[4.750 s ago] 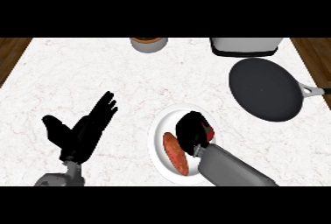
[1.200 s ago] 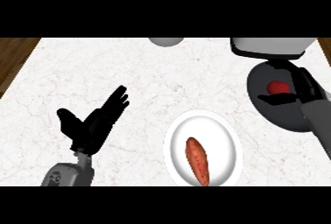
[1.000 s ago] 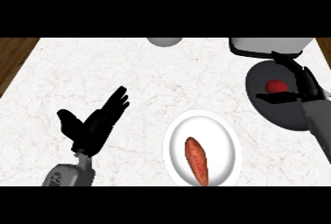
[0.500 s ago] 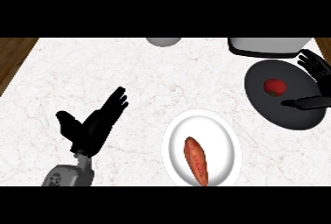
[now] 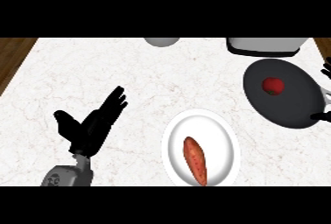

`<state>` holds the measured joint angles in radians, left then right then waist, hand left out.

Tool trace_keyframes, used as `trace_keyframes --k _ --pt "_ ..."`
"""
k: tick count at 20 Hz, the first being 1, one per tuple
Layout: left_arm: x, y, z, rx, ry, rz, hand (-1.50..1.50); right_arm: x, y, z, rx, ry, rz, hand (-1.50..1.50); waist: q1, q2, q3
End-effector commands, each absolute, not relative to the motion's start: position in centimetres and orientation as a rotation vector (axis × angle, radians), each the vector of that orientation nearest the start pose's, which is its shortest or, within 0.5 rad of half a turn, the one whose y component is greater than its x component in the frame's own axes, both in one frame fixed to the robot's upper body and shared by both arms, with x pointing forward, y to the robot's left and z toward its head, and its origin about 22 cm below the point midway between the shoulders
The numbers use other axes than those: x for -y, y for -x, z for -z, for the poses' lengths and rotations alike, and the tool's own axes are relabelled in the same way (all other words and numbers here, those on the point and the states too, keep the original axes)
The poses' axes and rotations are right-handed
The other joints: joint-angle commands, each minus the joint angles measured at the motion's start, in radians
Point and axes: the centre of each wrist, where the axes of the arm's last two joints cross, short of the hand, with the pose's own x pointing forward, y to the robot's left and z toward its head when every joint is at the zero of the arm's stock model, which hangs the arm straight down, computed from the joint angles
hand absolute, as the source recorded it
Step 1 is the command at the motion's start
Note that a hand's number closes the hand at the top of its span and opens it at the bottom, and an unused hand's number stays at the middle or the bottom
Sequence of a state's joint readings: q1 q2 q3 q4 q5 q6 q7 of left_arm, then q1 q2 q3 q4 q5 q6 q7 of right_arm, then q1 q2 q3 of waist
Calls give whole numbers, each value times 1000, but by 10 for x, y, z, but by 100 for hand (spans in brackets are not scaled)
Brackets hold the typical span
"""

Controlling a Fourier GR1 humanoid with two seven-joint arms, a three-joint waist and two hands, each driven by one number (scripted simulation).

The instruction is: Pick the tomato from the plate and place it in the pan

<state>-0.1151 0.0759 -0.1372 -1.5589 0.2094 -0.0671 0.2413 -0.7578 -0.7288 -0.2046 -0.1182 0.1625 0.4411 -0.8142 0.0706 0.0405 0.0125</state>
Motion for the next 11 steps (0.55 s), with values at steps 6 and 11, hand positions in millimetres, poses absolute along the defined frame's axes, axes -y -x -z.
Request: trace_keyframes --k 6,11 --pt "-203 -262 -17 1376 266 144 0 514 -308 -52 1720 -15 -410 -150 -8 -1 2" --pt "-200 -265 -21 1394 280 137 0 520 -302 -56 1711 -44 -424 -150 -16 -7 1"
